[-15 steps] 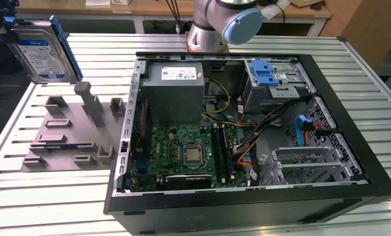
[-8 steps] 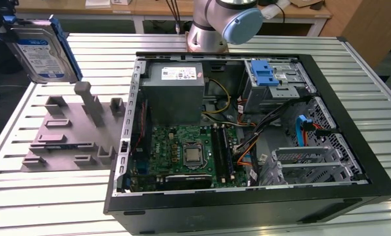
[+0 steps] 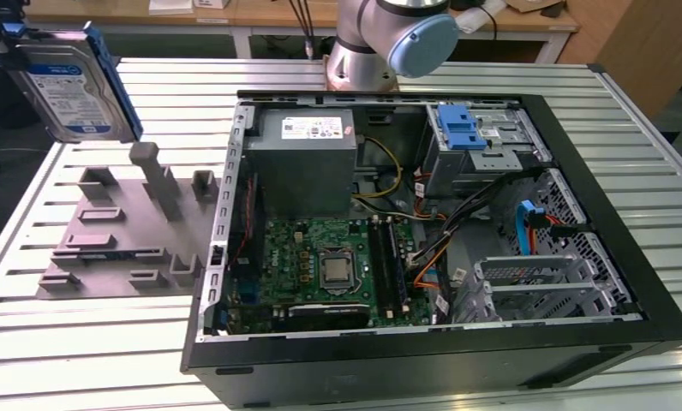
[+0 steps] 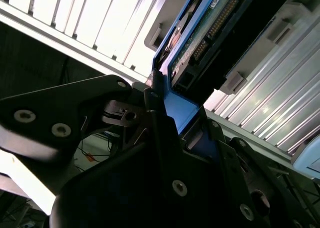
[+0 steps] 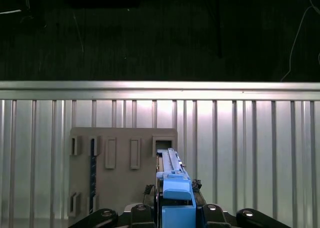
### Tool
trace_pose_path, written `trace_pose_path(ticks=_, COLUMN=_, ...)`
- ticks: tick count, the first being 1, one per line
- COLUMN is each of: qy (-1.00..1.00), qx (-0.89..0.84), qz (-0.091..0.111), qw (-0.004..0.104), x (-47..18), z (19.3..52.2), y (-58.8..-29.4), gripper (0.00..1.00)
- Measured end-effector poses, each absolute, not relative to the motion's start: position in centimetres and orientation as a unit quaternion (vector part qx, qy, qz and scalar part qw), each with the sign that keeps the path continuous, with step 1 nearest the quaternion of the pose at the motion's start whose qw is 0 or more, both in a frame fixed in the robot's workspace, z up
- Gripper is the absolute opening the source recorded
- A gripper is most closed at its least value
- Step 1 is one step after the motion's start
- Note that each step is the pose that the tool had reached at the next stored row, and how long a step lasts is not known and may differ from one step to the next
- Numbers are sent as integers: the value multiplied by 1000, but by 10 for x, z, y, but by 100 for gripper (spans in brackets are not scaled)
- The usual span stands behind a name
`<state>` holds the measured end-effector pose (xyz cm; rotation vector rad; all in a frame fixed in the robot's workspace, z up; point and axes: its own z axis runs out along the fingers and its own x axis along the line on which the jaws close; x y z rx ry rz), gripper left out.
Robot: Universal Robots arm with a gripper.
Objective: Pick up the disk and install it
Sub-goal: 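Pick up the disk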
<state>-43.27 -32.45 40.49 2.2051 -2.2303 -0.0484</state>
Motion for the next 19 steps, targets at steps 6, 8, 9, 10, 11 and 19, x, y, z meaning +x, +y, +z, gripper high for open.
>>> trace_pose_path(ticks=6, qy=-711, qx=703, qz=-15, qw=2, x=-433, z=408, y=-325, gripper=36)
trace_pose_path(ticks=8, qy=-711, qx=703, qz=-15, qw=2, x=-433, z=410, y=-325, gripper=36)
trace_pose_path(ticks=9, qy=-711, qx=703, qz=-15, qw=2, x=-433, z=410, y=-325, gripper=36)
trace_pose_path(ticks=10, qy=-711, qx=703, qz=-15, qw=2, x=-433, z=411, y=-325, gripper=36)
trace_pose_path(ticks=11, qy=-711, qx=703, qz=-15, qw=2, x=-433, z=411, y=-325, gripper=36)
trace_pose_path(ticks=19, qy=-711, qx=703, qz=-15, qw=2, x=-433, z=416, y=-325, gripper=36)
